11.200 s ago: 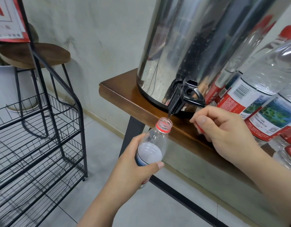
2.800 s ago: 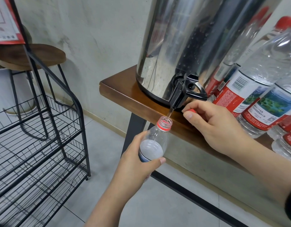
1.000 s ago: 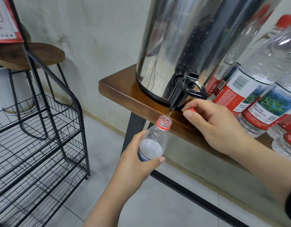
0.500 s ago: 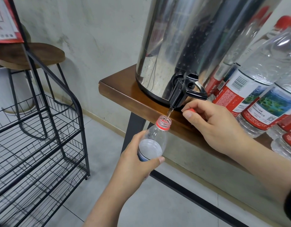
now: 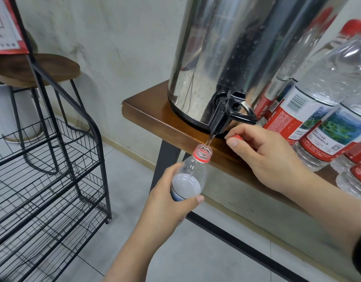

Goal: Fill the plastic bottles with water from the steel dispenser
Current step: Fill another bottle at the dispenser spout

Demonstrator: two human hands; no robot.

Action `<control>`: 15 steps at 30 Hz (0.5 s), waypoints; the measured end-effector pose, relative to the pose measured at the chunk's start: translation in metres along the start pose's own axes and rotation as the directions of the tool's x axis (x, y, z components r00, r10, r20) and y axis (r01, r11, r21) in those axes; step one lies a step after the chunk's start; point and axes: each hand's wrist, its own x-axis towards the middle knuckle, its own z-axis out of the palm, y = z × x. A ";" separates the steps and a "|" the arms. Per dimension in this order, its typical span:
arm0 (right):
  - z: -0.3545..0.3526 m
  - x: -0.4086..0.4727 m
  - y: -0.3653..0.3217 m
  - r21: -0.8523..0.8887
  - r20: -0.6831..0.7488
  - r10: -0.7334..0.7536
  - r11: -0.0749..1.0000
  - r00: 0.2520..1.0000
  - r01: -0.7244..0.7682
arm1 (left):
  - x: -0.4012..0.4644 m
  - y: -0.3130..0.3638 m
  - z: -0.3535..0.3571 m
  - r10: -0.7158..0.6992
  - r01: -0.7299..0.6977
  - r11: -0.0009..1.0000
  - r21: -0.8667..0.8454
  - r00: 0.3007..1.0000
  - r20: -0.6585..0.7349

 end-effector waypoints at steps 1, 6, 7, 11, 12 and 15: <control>0.000 0.000 0.000 -0.001 0.000 0.000 1.000 1.000 0.000 | 0.000 0.000 0.000 0.000 0.000 1.000 -0.002 1.000 0.001; -0.001 -0.001 -0.001 0.001 0.003 -0.001 1.000 1.000 0.001 | 0.000 0.001 -0.001 0.005 -0.005 1.000 -0.004 1.000 -0.002; -0.001 -0.001 -0.001 0.002 0.003 -0.002 1.000 1.000 0.002 | 0.000 0.002 -0.001 0.005 -0.005 1.000 -0.005 1.000 -0.002; 0.000 0.000 -0.001 0.006 -0.003 -0.003 1.000 1.000 0.003 | 0.000 0.003 -0.001 0.008 -0.008 1.000 -0.010 1.000 -0.002; 0.000 0.000 -0.001 0.008 -0.003 -0.001 1.000 1.000 0.001 | 0.000 0.003 -0.001 0.009 -0.009 1.000 -0.010 1.000 -0.002; 0.000 -0.001 -0.002 0.005 0.001 -0.001 1.000 1.000 0.001 | 0.000 0.003 -0.002 0.013 -0.013 1.000 -0.015 1.000 -0.001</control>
